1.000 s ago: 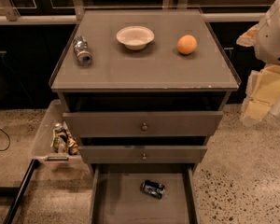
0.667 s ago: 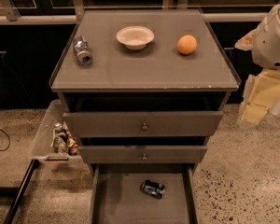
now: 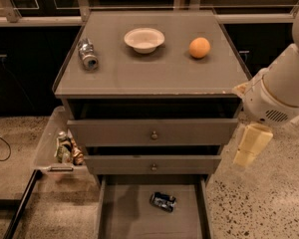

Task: Pick pepsi can from bottom drawer and place on counter

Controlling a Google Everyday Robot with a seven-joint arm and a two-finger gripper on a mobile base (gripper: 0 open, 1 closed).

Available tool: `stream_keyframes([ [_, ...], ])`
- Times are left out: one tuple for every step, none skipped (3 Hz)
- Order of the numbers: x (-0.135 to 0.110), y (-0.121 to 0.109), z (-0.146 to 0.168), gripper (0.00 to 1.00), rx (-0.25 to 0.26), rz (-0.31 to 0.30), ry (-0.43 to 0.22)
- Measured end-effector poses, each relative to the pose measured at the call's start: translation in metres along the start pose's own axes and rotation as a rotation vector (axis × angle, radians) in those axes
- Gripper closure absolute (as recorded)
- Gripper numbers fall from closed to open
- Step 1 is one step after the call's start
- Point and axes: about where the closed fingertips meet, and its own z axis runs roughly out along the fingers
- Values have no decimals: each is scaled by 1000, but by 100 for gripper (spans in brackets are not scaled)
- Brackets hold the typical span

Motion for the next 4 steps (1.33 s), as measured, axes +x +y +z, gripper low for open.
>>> stream_keyframes([
  [0,0,0,0,0,0,0],
  [9,11,46,0,-62,81,-40],
  [20,31,124,0,-134,158,-65],
  [29,46,195,0,-165,187,-84],
])
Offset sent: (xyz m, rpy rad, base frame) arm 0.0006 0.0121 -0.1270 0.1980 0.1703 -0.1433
